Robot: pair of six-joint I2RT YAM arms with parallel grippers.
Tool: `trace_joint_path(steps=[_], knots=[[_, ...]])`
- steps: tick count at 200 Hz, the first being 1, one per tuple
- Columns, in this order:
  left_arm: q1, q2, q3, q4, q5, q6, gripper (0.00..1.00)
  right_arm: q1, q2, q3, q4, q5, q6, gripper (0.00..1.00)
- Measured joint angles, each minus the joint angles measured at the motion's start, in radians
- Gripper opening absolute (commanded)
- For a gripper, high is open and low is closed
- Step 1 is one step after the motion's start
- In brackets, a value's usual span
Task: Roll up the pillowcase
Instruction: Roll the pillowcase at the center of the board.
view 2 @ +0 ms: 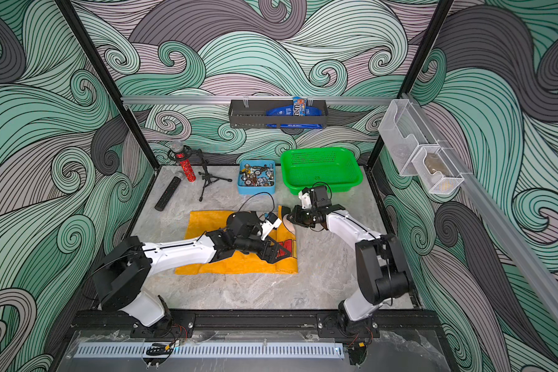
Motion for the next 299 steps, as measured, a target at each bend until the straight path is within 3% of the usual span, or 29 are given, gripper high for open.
trace_joint_path(steps=[60,112,169,214,271,299], knots=[[-0.048,0.172,0.040,0.040,0.021,0.014,0.88,-0.022,0.219,0.097,0.167,-0.105,-0.008,0.23],[-0.051,0.195,0.040,0.010,0.019,0.069,0.88,-0.021,0.346,0.102,0.306,-0.161,0.006,0.22],[-0.059,0.216,0.002,0.006,0.020,0.105,0.87,-0.013,0.381,0.071,0.382,-0.126,-0.016,0.24],[-0.060,0.215,0.014,-0.016,0.019,0.122,0.88,-0.012,0.312,0.049,0.388,-0.096,-0.028,0.35],[-0.048,0.165,0.098,-0.163,0.019,0.129,0.89,-0.052,-0.013,-0.100,0.245,-0.039,-0.055,0.50],[-0.006,0.104,0.130,-0.208,0.019,0.147,0.92,-0.063,-0.093,-0.206,0.155,-0.037,-0.055,0.53]])
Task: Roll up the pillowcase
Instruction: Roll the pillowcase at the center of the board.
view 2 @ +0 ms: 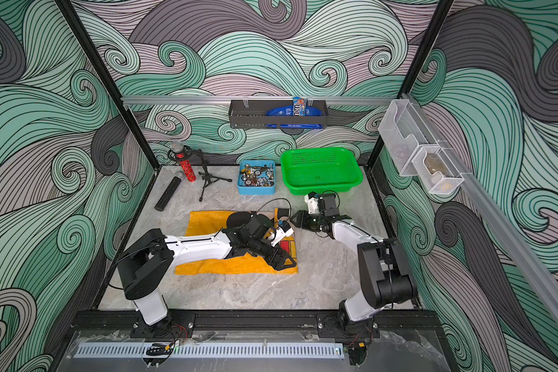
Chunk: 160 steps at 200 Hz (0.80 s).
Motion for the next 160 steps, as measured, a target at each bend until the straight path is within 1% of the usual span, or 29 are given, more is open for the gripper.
trace_joint_path(steps=[33,67,97,128,142,148,160], knots=[[0.108,-0.073,0.002,-0.013,-0.010,0.015,0.93,0.002,0.008,-0.081,-0.077,-0.020,0.002,0.56],[0.213,-0.135,-0.021,-0.023,-0.024,0.031,0.94,0.010,0.064,-0.070,-0.093,-0.045,0.002,0.56],[0.264,-0.174,-0.063,-0.036,-0.027,0.043,0.94,0.010,0.114,-0.050,-0.051,-0.105,0.004,0.53],[0.292,-0.195,-0.098,-0.057,-0.027,0.052,0.94,0.011,0.154,-0.047,0.006,-0.154,0.016,0.42],[0.302,-0.201,-0.106,-0.063,-0.028,0.056,0.94,0.012,0.161,-0.048,0.016,-0.159,0.018,0.32],[0.305,-0.205,-0.110,-0.064,-0.029,0.058,0.94,0.013,0.161,-0.049,0.020,-0.159,0.023,0.31],[0.310,-0.212,-0.116,-0.067,-0.030,0.060,0.94,0.013,0.160,-0.053,0.031,-0.163,0.031,0.21]])
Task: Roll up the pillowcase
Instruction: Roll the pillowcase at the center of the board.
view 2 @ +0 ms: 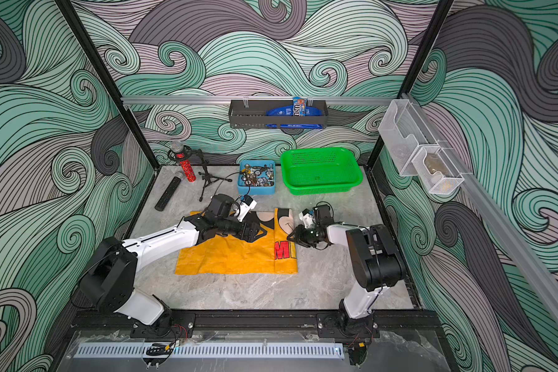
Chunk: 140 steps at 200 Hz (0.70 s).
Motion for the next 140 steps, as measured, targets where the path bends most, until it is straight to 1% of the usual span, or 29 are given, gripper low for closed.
trace_joint_path(steps=[8,24,42,47,61,89,111,140], knots=[[0.002,-0.003,-0.002,-0.002,0.000,0.000,0.94,0.000,0.000,-0.002,0.005,-0.002,0.005,0.16],[0.005,-0.008,-0.003,-0.005,0.000,0.001,0.94,0.000,-0.002,-0.004,0.013,-0.002,0.004,0.11],[0.007,-0.008,-0.004,-0.007,0.000,0.001,0.94,0.000,-0.025,-0.014,0.015,0.005,0.012,0.07],[0.007,-0.008,-0.004,-0.008,0.000,0.001,0.94,0.000,-0.035,-0.017,0.011,0.011,0.011,0.05],[0.007,-0.008,-0.005,-0.008,0.001,0.001,0.94,0.000,-0.068,-0.018,-0.008,0.040,0.008,0.03],[0.007,-0.008,-0.005,-0.012,0.004,0.001,0.94,-0.007,-0.132,-0.014,-0.085,0.133,-0.009,0.03],[0.007,-0.008,-0.006,-0.012,0.005,0.000,0.94,-0.013,-0.169,0.016,-0.202,0.246,-0.034,0.03],[0.007,-0.008,-0.020,-0.012,0.009,0.000,0.94,-0.017,-0.190,0.069,-0.338,0.388,-0.045,0.09]])
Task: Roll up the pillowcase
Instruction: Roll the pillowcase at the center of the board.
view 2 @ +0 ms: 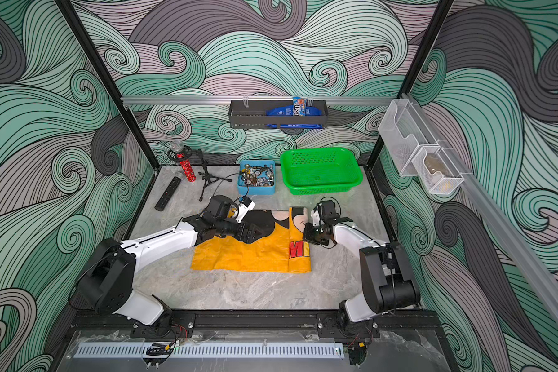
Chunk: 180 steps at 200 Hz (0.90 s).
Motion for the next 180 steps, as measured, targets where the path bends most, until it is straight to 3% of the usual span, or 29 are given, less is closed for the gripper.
trace_joint_path(steps=[35,53,86,180], knots=[[0.000,0.000,-0.020,0.005,0.008,-0.005,0.94,0.014,0.006,0.056,-0.099,0.082,0.015,0.18],[0.000,0.000,-0.021,0.005,0.008,-0.008,0.94,0.047,0.019,0.090,-0.118,0.091,0.034,0.29],[0.000,0.000,-0.034,0.008,0.008,-0.008,0.94,0.108,0.027,0.141,-0.137,0.092,0.068,0.40],[0.000,-0.013,-0.055,0.008,0.008,-0.012,0.94,0.286,0.174,0.275,-0.083,0.051,0.138,0.40]])
